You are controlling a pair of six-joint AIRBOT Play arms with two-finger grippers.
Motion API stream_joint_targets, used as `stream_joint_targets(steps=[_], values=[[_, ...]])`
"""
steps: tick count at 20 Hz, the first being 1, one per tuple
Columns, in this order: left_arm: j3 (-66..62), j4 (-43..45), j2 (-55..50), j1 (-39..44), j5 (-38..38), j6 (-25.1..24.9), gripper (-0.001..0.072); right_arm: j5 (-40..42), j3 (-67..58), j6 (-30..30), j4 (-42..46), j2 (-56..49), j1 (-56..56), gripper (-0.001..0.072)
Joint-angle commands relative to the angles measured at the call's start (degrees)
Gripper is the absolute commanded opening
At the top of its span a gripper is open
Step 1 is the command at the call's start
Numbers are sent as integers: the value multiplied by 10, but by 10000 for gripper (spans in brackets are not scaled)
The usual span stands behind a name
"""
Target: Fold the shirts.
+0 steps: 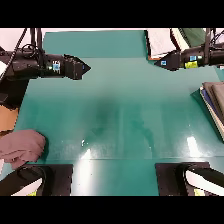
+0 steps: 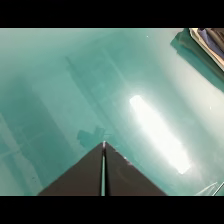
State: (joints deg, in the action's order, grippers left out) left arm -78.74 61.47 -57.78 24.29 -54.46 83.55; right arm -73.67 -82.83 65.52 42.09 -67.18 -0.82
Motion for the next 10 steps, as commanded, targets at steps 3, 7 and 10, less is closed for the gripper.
stream_joint_targets(steps=[3, 7, 10], values=[[0, 0, 0, 0, 0, 0, 26, -2, 0, 0, -1, 0, 0, 21], [0, 0, 0, 0, 0, 0, 26, -15, 0, 0, 0, 0, 0, 21], [0, 0, 0, 0, 0, 0, 26, -18, 0, 0, 0, 0, 0, 21]])
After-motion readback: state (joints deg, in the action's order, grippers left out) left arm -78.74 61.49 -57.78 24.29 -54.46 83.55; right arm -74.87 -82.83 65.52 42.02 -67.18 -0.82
